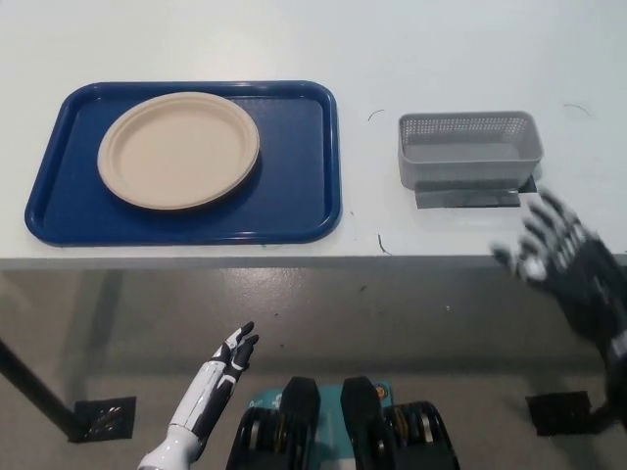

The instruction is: Use the right hand to pick up a plate from a leveled surface and place it into a tray on the left side

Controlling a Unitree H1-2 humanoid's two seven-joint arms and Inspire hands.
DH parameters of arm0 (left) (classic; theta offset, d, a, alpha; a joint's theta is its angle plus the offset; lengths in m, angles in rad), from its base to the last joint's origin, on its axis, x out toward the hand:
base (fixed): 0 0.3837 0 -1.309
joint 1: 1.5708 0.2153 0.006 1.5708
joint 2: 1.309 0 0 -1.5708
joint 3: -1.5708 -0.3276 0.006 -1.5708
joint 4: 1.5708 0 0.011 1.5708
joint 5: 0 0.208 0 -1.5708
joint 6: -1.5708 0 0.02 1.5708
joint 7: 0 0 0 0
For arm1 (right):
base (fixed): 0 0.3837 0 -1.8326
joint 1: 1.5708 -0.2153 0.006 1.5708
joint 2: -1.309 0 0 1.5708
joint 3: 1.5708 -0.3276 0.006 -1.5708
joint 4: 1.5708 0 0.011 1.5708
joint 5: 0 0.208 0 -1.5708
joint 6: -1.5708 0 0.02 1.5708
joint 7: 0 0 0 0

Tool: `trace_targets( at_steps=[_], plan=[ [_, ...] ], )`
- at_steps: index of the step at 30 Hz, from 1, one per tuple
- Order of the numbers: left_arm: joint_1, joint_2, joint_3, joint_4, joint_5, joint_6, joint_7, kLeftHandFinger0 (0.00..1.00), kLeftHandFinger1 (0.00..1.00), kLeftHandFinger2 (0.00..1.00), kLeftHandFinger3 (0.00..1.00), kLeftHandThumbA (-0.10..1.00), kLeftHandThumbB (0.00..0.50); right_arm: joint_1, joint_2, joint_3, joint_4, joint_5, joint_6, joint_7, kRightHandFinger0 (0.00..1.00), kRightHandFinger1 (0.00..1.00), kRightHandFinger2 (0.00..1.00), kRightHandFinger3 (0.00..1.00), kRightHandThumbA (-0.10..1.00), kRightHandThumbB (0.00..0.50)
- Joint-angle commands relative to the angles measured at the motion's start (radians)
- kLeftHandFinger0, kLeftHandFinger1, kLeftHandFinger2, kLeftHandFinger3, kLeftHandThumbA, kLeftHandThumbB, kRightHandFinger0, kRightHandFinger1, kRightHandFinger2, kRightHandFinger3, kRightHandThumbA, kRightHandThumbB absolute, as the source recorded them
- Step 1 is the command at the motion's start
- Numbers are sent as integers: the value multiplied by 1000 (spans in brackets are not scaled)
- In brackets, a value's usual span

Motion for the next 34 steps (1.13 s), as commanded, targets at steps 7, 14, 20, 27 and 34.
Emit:
trace_targets(
  at_steps=[7, 14, 20, 27, 34],
  plan=[
    [5, -9, 10, -20, -3, -103, 26, 1000, 1000, 1000, 1000, 1000, 0, 391, 30, -34, -364, 149, -307, 333, 1000, 1000, 1000, 1000, 1000, 362],
    [5, -9, 16, -17, -5, -105, 28, 1000, 1000, 1000, 1000, 1000, 0, 332, 72, -29, -97, 104, -306, 367, 1000, 1000, 1000, 1000, 1000, 329],
    [29, -14, 17, -29, 1, -113, 31, 1000, 1000, 1000, 1000, 1000, 0, 317, 114, -44, 93, 97, -328, 418, 1000, 1000, 1000, 1000, 1000, 268],
    [27, -18, 19, -44, 14, -109, 40, 1000, 1000, 1000, 1000, 1000, 0, 277, 106, -35, 148, 36, -354, 442, 1000, 1000, 1000, 1000, 1000, 219],
    [44, -15, 18, -49, 17, -116, 37, 1000, 1000, 1000, 1000, 1000, 0, 285, 119, -27, 143, 20, -336, 439, 1000, 1000, 1000, 1000, 1000, 212]
  ],
)
